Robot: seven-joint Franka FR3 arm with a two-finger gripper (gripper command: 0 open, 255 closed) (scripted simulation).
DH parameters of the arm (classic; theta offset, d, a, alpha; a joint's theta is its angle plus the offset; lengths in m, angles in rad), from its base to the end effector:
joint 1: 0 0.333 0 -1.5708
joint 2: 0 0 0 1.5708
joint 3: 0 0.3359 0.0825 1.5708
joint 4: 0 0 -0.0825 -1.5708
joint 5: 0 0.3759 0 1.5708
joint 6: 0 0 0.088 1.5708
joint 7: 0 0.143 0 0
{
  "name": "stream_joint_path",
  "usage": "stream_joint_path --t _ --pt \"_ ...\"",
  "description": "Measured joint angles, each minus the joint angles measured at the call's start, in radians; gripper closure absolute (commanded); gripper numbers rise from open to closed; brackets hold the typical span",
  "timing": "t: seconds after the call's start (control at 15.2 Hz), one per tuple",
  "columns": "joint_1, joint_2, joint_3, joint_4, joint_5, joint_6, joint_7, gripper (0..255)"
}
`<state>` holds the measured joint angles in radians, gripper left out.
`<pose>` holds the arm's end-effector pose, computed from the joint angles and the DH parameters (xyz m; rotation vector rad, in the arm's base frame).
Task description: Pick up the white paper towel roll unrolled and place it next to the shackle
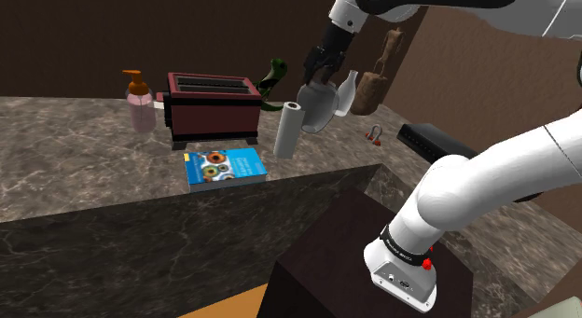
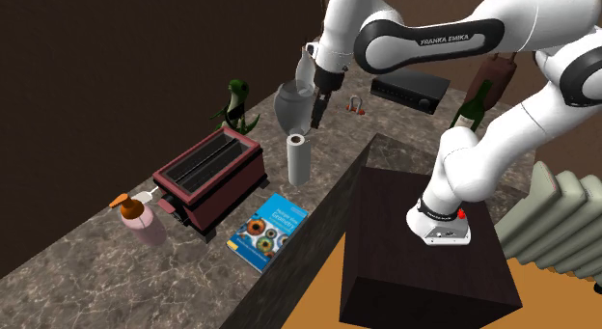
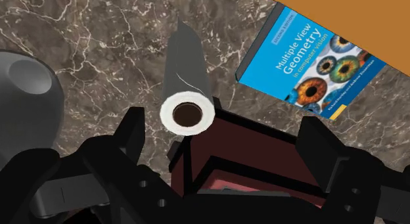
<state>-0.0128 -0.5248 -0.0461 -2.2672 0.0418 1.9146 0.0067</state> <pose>0.3983 -0.0218 0.5563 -3.0686 0.1107 -0.2664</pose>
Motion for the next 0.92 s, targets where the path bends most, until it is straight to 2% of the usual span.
stream_joint_path --t 0.59,0.92 --pt "-0.009 0.325 -0.024 0.11 0.012 0.141 -0.012 0" --pt "-0.007 0.372 -0.024 0.086 0.017 0.205 -0.013 0"
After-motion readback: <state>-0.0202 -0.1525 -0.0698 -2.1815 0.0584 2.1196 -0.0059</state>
